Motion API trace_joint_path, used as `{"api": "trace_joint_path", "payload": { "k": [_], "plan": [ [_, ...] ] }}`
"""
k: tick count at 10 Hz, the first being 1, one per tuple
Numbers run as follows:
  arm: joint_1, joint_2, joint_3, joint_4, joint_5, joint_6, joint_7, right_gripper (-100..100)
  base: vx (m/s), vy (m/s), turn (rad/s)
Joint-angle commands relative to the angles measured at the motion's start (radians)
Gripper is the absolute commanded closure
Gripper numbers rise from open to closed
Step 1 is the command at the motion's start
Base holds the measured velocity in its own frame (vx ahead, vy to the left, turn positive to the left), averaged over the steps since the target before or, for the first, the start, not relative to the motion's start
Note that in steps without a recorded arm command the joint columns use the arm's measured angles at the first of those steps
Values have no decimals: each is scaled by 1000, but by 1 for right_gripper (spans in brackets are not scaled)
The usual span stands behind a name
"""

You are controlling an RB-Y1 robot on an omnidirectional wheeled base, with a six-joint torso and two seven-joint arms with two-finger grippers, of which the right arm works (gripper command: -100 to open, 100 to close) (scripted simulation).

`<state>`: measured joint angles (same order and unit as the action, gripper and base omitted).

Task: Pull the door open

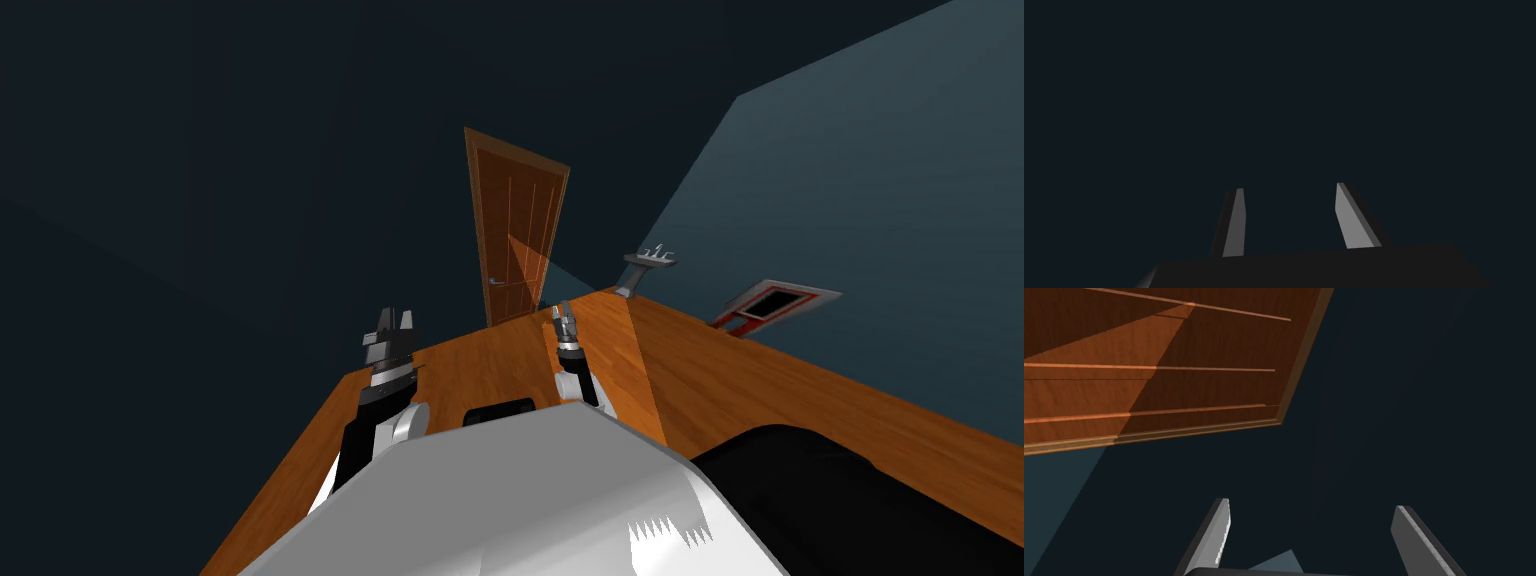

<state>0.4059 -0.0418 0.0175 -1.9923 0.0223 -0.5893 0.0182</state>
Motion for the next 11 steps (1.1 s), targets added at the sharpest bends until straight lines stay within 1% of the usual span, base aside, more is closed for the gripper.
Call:
{"api": "trace_joint_path", "payload": {
  "k": [1, 9, 10, 11],
  "plan": [
    [-13, -7, -7, 36, -7, -6, -4, -100, 90, 10, 105],
    [-106, -33, -45, 260, -41, -48, -21, -100, 98, -7, 119],
    [-106, -33, -45, 266, -41, -48, -21, -100, 52, -8, 45],
    [-118, -36, -50, 296, -45, -53, -24, -100, 48, -5, 73]
  ]
}}
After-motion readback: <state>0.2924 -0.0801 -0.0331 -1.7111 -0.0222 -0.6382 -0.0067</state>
